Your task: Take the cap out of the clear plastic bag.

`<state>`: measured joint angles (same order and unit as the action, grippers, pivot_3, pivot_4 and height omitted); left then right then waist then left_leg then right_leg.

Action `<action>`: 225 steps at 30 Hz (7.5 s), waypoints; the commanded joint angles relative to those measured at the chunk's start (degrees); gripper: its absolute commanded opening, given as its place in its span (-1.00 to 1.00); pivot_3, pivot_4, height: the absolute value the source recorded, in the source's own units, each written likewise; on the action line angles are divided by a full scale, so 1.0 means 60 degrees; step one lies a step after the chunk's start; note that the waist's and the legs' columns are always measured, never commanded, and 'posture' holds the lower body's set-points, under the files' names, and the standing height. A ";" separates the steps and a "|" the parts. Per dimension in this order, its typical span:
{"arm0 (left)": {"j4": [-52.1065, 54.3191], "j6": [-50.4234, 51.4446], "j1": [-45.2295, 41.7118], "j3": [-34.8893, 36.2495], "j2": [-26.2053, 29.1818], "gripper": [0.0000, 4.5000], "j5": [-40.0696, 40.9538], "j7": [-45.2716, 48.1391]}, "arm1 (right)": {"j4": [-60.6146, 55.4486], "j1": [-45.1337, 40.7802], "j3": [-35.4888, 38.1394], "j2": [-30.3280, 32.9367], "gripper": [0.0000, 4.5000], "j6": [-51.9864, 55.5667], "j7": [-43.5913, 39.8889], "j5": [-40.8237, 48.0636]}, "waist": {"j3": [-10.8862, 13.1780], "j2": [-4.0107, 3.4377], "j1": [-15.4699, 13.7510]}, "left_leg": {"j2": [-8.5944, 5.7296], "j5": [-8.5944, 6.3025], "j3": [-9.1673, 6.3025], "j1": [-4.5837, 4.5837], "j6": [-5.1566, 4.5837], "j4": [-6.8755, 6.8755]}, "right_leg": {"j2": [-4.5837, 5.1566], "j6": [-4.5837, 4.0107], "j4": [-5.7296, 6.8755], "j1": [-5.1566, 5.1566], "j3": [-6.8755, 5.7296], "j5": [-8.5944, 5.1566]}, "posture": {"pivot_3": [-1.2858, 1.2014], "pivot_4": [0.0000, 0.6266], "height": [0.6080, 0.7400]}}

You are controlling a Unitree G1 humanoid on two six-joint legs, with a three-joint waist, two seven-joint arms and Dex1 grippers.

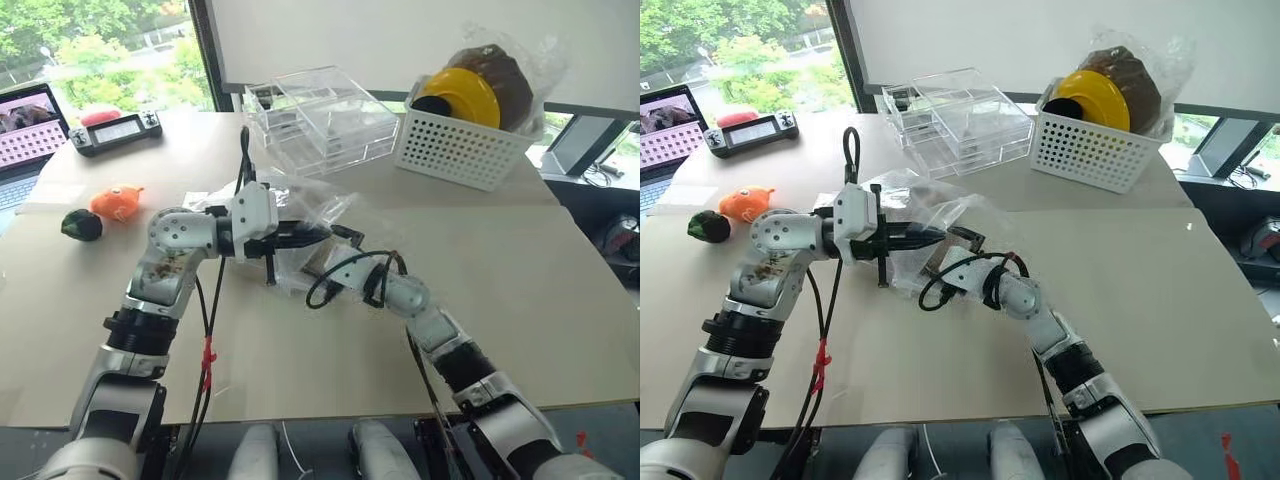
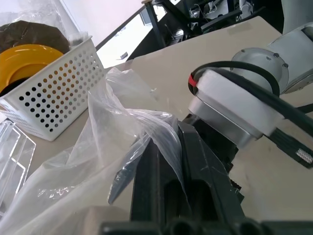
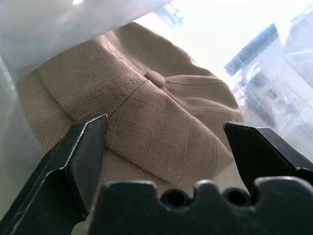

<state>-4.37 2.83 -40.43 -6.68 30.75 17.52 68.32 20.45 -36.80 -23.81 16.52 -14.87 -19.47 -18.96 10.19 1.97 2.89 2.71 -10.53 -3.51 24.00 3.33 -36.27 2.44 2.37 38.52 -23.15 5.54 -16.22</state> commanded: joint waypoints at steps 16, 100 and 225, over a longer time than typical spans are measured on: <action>0.0489 0.0118 -0.0254 0.0113 -0.0039 -0.97 0.0244 0.0046 | 0.1456 -0.1064 -0.1260 0.0077 1.00 -0.1235 0.0302 -0.2222 | -0.0001 -0.0001 0.0180 | 0.0000 0.0000 0.0003 -0.0035 0.0000 0.0010 | 0.0000 -0.0002 0.0007 0.0022 0.0006 0.0000 | 0.03 -0.52 0.92; -0.1064 -0.1818 -0.0393 -0.0504 -0.0545 -1.00 -0.0784 0.0106 | -0.7423 0.2276 0.1672 0.0187 -0.97 0.7964 0.0169 -0.1214 | 0.0000 0.0001 -0.0053 | -0.0003 0.0001 0.0004 -0.0013 0.0002 0.0019 | 0.0000 -0.0003 -0.0001 0.0002 0.0007 -0.0007 | 0.03 -0.52 0.92; -0.9254 -1.5676 -0.1095 -0.0851 0.1639 -1.00 -0.8390 -0.6324 | -0.6048 0.2966 0.0064 0.5797 -0.97 0.3909 0.1769 -0.0446 | -0.0001 0.0014 -0.0106 | -0.0004 0.0001 0.0037 0.0040 0.0000 0.0038 | 0.0014 0.0008 -0.0076 -0.0036 0.0025 0.0000 | 0.03 -0.52 0.92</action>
<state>-59.00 -88.96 -46.76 -12.52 38.54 -28.72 34.01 -16.05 -19.60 -24.10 51.78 10.44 -7.48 -18.66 10.19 2.06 2.25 2.69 -10.53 -3.30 24.24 3.33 -36.04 2.51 2.42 38.07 -23.36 5.68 -16.21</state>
